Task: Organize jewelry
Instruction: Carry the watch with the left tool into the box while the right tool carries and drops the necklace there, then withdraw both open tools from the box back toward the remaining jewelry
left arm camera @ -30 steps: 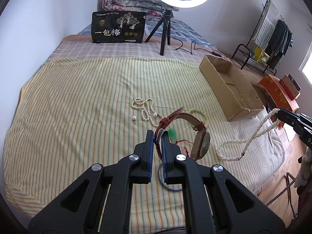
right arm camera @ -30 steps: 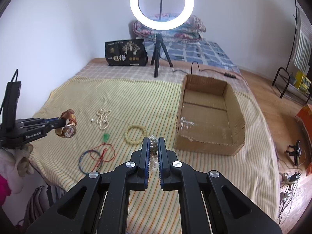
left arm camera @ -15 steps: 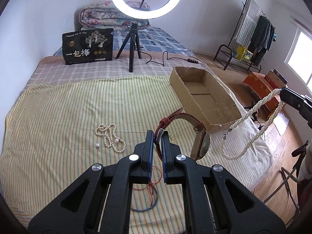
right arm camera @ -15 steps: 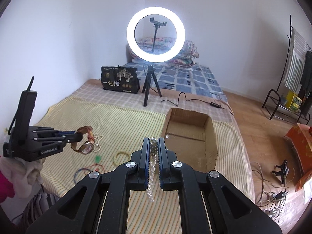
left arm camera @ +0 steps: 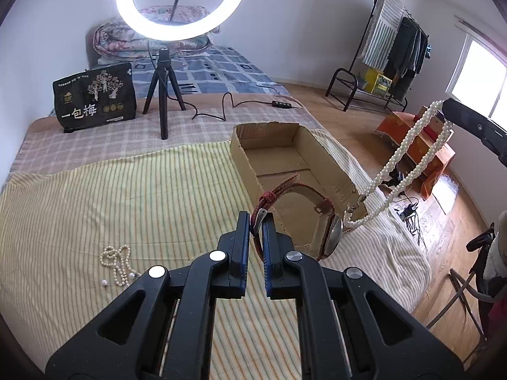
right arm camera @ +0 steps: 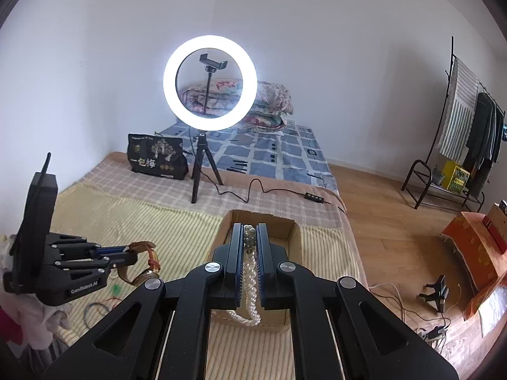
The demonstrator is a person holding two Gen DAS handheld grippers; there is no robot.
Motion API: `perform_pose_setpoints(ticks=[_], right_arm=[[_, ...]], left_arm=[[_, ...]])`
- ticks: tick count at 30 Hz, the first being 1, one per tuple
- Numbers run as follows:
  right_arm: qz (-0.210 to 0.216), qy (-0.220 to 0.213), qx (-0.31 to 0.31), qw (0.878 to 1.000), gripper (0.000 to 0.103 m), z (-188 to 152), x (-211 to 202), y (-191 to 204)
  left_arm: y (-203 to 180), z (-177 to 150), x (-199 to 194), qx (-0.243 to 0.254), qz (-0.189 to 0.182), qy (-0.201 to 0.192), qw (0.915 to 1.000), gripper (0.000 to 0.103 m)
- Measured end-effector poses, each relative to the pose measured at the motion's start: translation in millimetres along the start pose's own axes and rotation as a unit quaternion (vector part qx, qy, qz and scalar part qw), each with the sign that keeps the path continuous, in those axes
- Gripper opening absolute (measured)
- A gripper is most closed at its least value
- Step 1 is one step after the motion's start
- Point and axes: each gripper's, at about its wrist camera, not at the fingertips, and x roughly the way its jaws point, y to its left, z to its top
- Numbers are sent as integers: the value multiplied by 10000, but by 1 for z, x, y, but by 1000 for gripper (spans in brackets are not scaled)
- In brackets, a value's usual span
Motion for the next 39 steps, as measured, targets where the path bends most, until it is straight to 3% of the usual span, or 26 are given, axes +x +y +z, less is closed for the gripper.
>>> perform_pose_setpoints(ticks=[8, 20, 29, 31, 32, 33, 36, 39], right_arm=[[-124, 256, 206, 9994, 6, -3, 41, -32], [140, 965, 643, 9932, 6, -58, 89, -54], [343, 1290, 846, 9874, 7, -82, 108, -59], [361, 1313, 828, 9872, 7, -83, 108, -58], [355, 1304, 825, 9874, 8, -84, 108, -57], [334, 1307, 813, 9875, 14, -84, 107, -57], [134, 1185, 750, 9900, 56, -82, 100, -56], [65, 1091, 749, 9912, 60, -81, 91, -55]], left_arm=[[-25, 15, 43, 58, -40, 131, 9999, 5], [-36, 33, 121, -39, 146, 473, 9988, 5], [-40, 42, 145, -64, 180, 584, 9981, 6], [-40, 43, 145, -72, 270, 568, 9980, 10], [-39, 43, 145, -80, 265, 548, 9981, 18], [-39, 44, 144, -98, 229, 553, 9982, 21], [-36, 46, 138, -134, 295, 458, 9984, 25], [-32, 50, 128, -137, 271, 386, 9988, 25]])
